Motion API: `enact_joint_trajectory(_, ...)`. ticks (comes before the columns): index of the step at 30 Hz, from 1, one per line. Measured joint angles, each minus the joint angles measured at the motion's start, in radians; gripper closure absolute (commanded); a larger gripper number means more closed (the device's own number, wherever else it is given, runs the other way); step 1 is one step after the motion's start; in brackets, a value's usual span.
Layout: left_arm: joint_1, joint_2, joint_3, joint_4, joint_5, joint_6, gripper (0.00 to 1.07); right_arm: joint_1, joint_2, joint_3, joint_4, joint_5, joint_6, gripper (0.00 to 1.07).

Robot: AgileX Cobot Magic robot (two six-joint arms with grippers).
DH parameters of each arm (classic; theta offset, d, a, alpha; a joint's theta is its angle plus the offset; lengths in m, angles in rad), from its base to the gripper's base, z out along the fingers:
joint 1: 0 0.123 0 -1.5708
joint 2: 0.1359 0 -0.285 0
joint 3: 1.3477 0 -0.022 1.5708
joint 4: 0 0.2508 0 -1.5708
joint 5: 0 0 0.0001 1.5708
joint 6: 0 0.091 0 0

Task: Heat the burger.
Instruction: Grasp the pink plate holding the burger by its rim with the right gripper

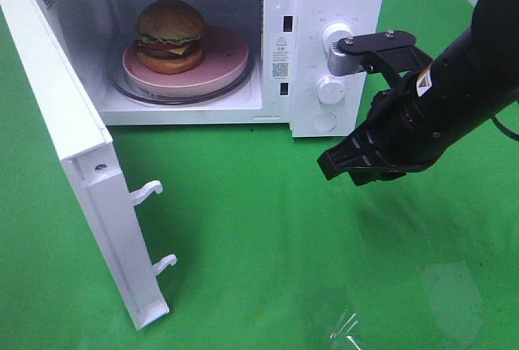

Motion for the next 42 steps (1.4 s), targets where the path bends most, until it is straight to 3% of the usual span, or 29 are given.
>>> enact_joint_trajectory(7,0.000,0.000,0.000,0.000,0.000,0.000,0.09,0.000,-0.002,-0.057,-0.002,0.133,-0.315,0.98)
enact_joint_trajectory(9,0.000,0.000,0.000,0.000,0.000,0.000,0.09,0.000,-0.002,-0.064,-0.002,0.162,-0.520,0.97)
enact_joint_trajectory(11,0.000,0.000,0.000,0.000,0.000,0.000,0.09,0.000,-0.002,-0.064,-0.002,0.162,-0.520,0.97)
enact_joint_trajectory(18,0.000,0.000,0.000,0.000,0.000,0.000,0.09,0.000,-0.002,-0.064,-0.004,0.170,-0.941,0.95)
enact_joint_trajectory(20,0.000,0.000,0.000,0.000,0.000,0.000,0.09,0.000,-0.002,-0.064,-0.009,0.127,-1.180,0.93)
enact_joint_trajectory(25,0.000,0.000,0.000,0.000,0.000,0.000,0.09,0.000,-0.002,-0.065,-0.011,0.089,-1.288,0.90)
enact_joint_trajectory(27,0.000,0.000,0.000,0.000,0.000,0.000,0.09,0.000,-0.002,-0.065,-0.027,0.068,-1.339,0.85)
enact_joint_trajectory(29,0.000,0.000,0.000,0.000,0.000,0.000,0.09,0.000,-0.002,-0.068,-0.079,0.050,-1.380,0.68)
enact_joint_trajectory(30,0.000,0.000,0.000,0.000,0.000,0.000,0.09,0.000,-0.002,-0.068,-0.079,0.050,-1.380,0.68)
enact_joint_trajectory(31,0.000,0.000,0.000,0.000,0.000,0.000,0.09,0.000,-0.002,-0.075,-0.098,0.037,-1.384,0.54)
enact_joint_trajectory(34,0.000,0.000,0.000,0.000,0.000,0.000,0.09,0.002,-0.002,-0.087,-0.103,0.022,-1.383,0.49)
enact_joint_trajectory(35,0.000,0.000,0.000,0.000,0.000,0.000,0.09,0.007,-0.002,-0.094,-0.107,0.019,-1.380,0.35)
enact_joint_trajectory(36,0.000,0.000,0.000,0.000,0.000,0.000,0.09,0.007,-0.002,-0.094,-0.107,0.019,-1.380,0.35)
enact_joint_trajectory(38,0.000,0.000,0.000,0.000,0.000,0.000,0.09,0.045,0.003,-0.128,-0.127,0.005,-1.337,0.15)
enact_joint_trajectory(42,0.000,0.000,0.000,0.000,0.000,0.000,0.09,0.080,0.037,-0.173,-0.173,-0.003,-1.271,0.15)
